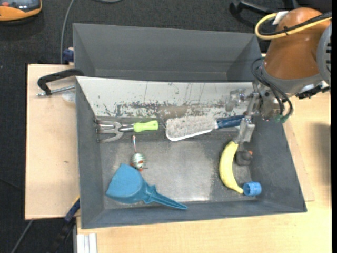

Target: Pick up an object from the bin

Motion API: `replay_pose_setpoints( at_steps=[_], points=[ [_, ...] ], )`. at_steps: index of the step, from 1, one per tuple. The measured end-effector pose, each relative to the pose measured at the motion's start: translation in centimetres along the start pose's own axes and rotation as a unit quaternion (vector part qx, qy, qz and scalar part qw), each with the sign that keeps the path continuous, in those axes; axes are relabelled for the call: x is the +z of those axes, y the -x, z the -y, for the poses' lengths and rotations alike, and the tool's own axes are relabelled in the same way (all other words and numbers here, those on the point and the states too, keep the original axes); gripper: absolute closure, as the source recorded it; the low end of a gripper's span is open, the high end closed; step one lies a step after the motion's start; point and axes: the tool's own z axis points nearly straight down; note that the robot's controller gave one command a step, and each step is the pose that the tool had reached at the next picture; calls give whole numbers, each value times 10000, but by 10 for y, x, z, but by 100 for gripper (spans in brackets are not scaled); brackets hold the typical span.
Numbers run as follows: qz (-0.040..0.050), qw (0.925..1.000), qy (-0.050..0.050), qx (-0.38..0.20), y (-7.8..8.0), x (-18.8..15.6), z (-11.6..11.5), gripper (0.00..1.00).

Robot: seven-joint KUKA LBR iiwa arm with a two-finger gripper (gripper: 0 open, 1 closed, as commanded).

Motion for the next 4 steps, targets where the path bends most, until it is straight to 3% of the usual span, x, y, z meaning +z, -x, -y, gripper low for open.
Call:
replay_pose_setpoints(
  at_steps=[1,2,3,4],
  points=[
    [-7,9989,-7,-469,-44,9,58,0],
    [-11,9996,2,296,-37,50,58,0],
    [0,9963,8,-856,-52,38,27,0],
    [-25,9987,23,-502,-45,131,36,0]
  ],
)
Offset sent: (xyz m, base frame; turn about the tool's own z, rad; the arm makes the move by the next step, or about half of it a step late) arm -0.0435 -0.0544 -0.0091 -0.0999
